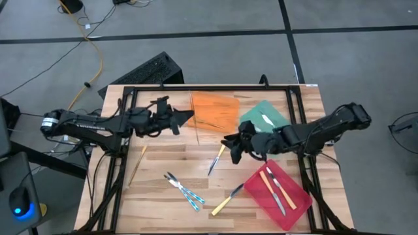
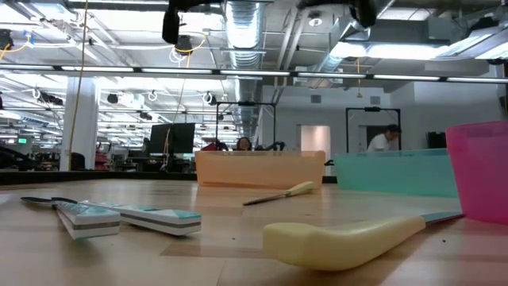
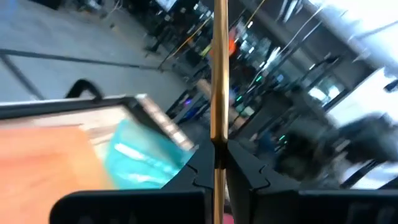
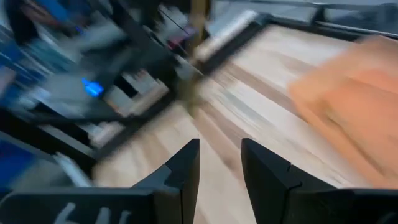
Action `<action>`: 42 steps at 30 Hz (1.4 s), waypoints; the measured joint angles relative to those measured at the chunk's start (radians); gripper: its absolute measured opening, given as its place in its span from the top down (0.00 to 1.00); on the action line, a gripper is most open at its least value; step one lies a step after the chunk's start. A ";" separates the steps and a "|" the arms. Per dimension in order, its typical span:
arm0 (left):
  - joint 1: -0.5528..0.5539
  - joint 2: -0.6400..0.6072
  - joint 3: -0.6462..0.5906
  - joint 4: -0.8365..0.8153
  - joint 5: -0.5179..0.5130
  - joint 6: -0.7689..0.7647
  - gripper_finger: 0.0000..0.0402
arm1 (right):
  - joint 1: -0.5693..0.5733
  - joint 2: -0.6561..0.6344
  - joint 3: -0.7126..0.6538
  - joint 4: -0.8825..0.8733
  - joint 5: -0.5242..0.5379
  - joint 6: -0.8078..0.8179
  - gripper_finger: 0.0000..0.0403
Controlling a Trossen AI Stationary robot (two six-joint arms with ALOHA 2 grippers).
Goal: Sort silverware by color (type)
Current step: Put the right gold knife into the orange bin
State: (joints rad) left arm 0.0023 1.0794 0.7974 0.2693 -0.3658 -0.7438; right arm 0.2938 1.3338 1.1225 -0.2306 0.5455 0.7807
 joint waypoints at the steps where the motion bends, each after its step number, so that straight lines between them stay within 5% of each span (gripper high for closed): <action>1: 0.008 0.000 0.000 -0.027 0.010 0.003 1.00 | -0.016 -0.002 0.002 0.035 -0.020 0.000 0.66; 10: -0.014 0.003 0.000 -0.289 0.007 -0.025 1.00 | -0.187 -0.112 0.015 0.123 -0.144 -0.151 0.66; 18: -0.044 0.003 0.000 -0.076 0.020 -0.088 1.00 | -0.277 -0.142 0.017 0.054 -0.154 -0.226 0.66; 24: 0.007 0.003 0.002 0.125 0.044 -0.074 1.00 | -0.207 -0.053 0.017 0.048 -0.156 -0.199 0.66; 34: 0.022 0.003 0.012 0.078 0.045 -0.043 1.00 | -0.151 0.049 0.016 0.231 -0.268 -0.214 0.62; 42: -0.010 0.003 0.012 0.077 0.016 -0.002 1.00 | -0.226 0.045 0.016 0.293 -0.338 -0.237 0.43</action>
State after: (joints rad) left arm -0.0078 1.0824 0.8093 0.3466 -0.3500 -0.7458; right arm 0.0682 1.3785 1.1387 0.0619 0.2077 0.5434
